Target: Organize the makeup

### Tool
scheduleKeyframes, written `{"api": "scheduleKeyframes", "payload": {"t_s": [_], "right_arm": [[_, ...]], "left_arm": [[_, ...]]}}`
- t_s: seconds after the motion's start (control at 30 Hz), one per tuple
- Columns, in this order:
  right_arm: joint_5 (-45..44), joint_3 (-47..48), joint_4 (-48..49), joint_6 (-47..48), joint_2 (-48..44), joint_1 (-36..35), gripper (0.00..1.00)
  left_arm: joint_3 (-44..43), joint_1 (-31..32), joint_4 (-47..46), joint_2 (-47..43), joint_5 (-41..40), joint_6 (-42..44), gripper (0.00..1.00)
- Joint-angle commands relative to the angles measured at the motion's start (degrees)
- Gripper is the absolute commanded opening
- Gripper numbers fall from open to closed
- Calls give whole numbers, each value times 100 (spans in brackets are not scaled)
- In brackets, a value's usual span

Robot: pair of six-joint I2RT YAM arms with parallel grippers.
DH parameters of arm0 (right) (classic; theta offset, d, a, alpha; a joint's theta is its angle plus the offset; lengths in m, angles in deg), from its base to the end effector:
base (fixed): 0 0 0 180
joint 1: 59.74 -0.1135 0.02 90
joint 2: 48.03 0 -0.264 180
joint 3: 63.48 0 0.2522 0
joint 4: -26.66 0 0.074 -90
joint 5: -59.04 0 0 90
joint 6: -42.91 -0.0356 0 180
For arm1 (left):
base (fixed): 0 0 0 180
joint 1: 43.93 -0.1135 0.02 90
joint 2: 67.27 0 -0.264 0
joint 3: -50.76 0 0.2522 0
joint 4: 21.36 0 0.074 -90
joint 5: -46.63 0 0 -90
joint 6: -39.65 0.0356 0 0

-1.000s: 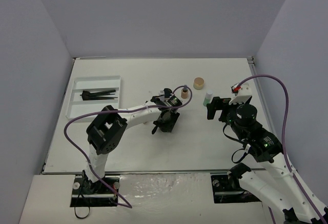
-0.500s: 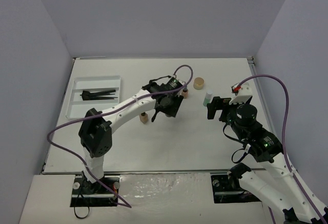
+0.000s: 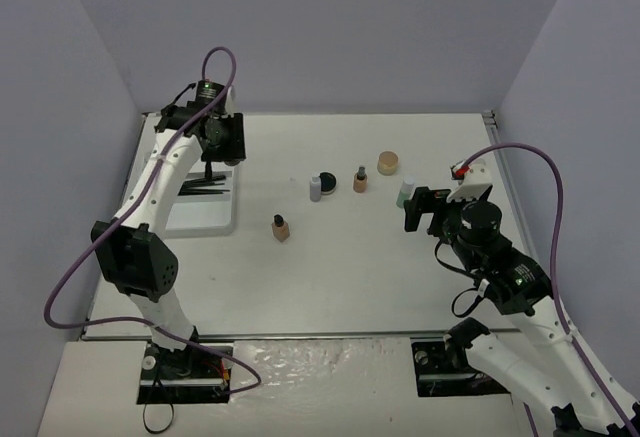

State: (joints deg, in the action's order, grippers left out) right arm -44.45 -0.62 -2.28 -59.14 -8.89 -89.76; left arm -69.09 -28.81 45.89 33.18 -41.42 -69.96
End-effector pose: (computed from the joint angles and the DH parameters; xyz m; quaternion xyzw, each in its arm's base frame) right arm 0.1378 0.0700 0.3717 -0.0363 0.7368 0.1593 0.6560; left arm 0.3659 -0.1001 0.3757 -0.0304 0.9325 -0.1225 0.3384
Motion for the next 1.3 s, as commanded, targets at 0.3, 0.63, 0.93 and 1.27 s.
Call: {"api": "scheduleKeyframes", "payload": {"t_s": [0.3, 0.63, 0.93, 1.27], "right_arm": [[134, 162, 365, 44, 373, 31, 100], [161, 131, 392, 18, 539, 31, 100], [130, 106, 392, -50, 683, 40, 100], [142, 149, 392, -82, 966, 47, 100]], "left_arm": [[-69, -2273, -808, 786, 314, 361, 10], [-1388, -2733, -1057, 2248, 152, 549, 9], [-2989, -2909, -498, 3372, 18, 827, 9], [-3315, -3048, -382, 3971, -139, 943, 10]]}}
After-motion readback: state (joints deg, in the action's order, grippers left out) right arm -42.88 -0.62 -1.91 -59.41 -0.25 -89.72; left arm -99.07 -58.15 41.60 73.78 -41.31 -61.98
